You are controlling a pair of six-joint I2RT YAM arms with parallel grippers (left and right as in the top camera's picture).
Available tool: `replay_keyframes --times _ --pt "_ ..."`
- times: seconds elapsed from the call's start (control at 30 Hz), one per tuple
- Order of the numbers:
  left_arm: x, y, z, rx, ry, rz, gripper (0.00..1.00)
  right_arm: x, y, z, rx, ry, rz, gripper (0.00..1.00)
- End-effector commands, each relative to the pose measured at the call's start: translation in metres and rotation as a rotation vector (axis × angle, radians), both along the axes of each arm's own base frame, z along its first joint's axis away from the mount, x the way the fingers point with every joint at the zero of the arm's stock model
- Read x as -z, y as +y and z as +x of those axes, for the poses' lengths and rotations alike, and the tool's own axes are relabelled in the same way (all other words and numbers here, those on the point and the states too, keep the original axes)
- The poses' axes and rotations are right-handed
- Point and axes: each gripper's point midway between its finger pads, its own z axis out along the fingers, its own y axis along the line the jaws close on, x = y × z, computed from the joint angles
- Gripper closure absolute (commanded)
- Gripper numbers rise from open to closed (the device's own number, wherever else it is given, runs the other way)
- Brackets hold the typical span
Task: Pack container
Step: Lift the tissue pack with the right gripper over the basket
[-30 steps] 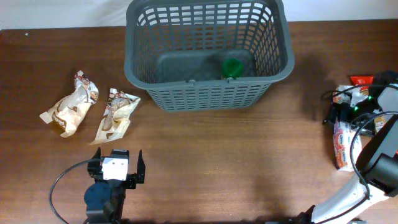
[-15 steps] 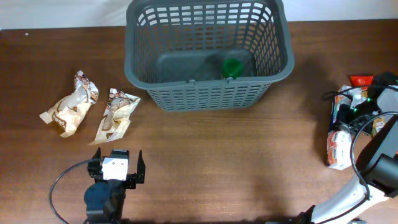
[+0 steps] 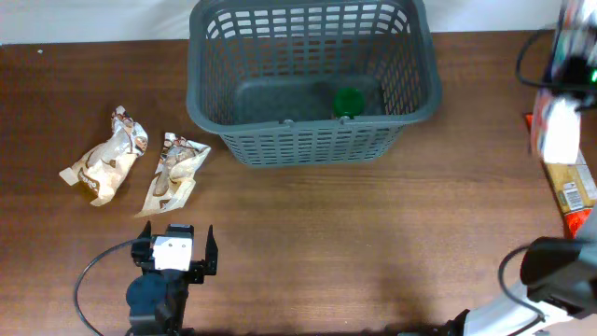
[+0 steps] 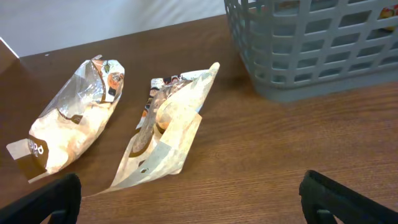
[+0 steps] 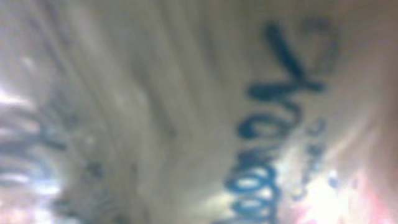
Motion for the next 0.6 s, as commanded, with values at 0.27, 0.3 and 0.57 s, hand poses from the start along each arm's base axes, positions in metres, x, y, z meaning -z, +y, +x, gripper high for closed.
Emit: replay_keyframes --times 0.27,0.3,0.57 --pt "0.001 0.0 0.0 0.009 -0.002 0.012 0.01 -0.193 0.221 -0.003 -0.682 -0.544 -0.173 0.96" --pt "0.001 0.0 0.0 0.009 -0.002 0.012 0.01 -0.196 0.25 -0.009 -0.785 -0.567 -0.198 0.96" --pt "0.001 0.0 0.0 0.01 -0.002 0.012 0.01 -0.175 0.371 -0.042 -1.231 -0.591 -0.378 0.96"
